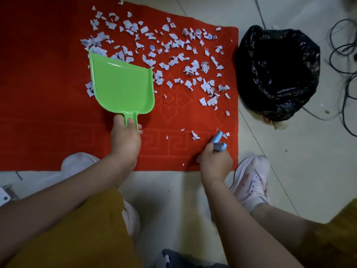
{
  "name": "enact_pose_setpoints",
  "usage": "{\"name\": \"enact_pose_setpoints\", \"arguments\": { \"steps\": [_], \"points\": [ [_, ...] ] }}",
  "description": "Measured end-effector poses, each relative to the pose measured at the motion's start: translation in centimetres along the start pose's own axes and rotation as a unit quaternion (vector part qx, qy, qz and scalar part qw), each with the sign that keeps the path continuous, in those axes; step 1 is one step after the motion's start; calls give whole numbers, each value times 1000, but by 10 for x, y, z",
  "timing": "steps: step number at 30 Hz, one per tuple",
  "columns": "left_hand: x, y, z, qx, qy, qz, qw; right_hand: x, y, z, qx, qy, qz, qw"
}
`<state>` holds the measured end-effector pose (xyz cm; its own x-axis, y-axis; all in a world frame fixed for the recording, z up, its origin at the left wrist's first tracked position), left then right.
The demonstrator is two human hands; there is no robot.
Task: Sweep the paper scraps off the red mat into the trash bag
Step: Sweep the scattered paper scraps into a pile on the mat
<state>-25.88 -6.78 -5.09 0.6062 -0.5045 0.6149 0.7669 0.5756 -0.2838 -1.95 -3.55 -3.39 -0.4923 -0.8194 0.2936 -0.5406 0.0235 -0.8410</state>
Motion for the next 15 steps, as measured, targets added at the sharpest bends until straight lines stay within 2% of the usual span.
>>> {"name": "enact_pose_setpoints", "arguments": {
  "steps": [3, 6, 10, 15],
  "points": [
    [-1, -2, -2, -4, 1, 3, 1000, 0, 6, -25, -105, 18, -12, 994],
    [-3, -3, -2, -3, -1, 2, 1000, -5, -11, -33, -161, 15, 24, 986],
    [-2, -2, -1, 4, 4, -3, 1000, -9, -23, -7, -117, 56, 61, 990],
    [-1, -6, 0, 6, 5, 3, 1000, 5, 8, -19, -57, 41, 9, 997]
  ]
}}
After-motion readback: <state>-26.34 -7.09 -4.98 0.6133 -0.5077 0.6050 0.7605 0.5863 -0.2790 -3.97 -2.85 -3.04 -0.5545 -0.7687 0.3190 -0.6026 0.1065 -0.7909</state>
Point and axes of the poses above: each hand's wrist, its own x-axis away from the middle knuckle, its own y-axis out of the palm, z = x × y, the point moved 5 cm from there along -x, towards the middle knuckle, and after that the axes turned 2 degrees about -x, right-handed, at the moved point
